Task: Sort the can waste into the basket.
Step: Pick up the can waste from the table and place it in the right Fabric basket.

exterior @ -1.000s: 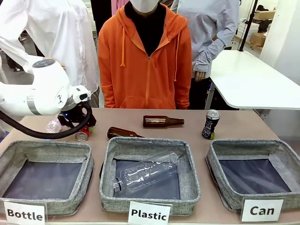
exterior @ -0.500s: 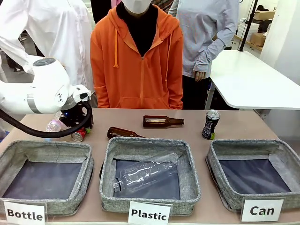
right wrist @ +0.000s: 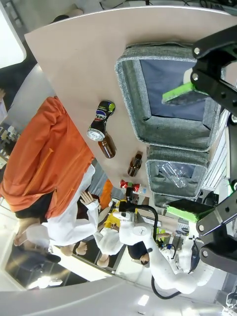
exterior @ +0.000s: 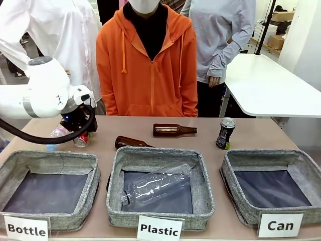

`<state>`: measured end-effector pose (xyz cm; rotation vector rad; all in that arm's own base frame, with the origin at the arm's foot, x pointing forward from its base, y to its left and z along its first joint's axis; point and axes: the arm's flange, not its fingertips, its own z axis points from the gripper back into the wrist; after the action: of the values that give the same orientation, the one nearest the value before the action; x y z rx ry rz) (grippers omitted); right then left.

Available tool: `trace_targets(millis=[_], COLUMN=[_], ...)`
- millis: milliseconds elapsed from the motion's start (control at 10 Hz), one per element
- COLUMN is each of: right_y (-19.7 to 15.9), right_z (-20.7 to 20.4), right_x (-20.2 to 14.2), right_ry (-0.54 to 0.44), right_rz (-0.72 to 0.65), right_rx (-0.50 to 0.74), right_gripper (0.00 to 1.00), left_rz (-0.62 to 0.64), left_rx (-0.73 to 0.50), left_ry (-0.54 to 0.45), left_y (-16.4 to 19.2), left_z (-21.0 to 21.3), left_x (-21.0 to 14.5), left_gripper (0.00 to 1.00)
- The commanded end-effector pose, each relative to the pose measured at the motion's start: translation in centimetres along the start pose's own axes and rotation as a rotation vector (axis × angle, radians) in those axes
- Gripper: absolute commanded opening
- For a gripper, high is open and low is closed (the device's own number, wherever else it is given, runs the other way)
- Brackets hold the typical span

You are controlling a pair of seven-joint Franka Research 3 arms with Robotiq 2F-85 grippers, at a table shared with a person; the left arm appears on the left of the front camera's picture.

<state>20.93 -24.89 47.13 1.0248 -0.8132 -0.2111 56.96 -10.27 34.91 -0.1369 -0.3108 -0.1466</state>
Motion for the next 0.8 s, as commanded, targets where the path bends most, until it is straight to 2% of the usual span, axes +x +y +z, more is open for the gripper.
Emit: trace_targets(millis=[0,300,400,500,600,700], right_y=[0.0,0.0,0.0,0.0,0.0,0.0], right_z=[0.0,0.0,0.0,0.0,0.0,0.0], right_x=[0.4,0.4,0.4,0.4,0.4,0.4], right_ry=[-0.018,-0.018,-0.018,-0.018,-0.018,-0.018], right_rz=[0.024,0.024,0.024,0.024,0.024,0.024], right_rx=[0.017,0.017,0.017,0.017,0.017,0.017], right_gripper=[1.0,1.0,1.0,1.0,1.0,1.0], left_rz=[-0.078,-0.369,-0.526,-0.657,-0.842,-0.985], left_rx=[-0.154,-0.376,-0.46,-0.528,-0.608,-0.635], left_ry=[-0.036,-0.036,0.0,-0.01,0.011,-0.028], left_y=[2.4,5.8,7.2,8.4,9.4,9.9], left_z=[7.4,16.5,18.7,20.3,21.3,21.6], left_x=[-3.7,-11.4,-14.6,-17.6,-20.3,-22.4], left_gripper=[0.0,0.0,0.0,0.0,0.0,0.0])
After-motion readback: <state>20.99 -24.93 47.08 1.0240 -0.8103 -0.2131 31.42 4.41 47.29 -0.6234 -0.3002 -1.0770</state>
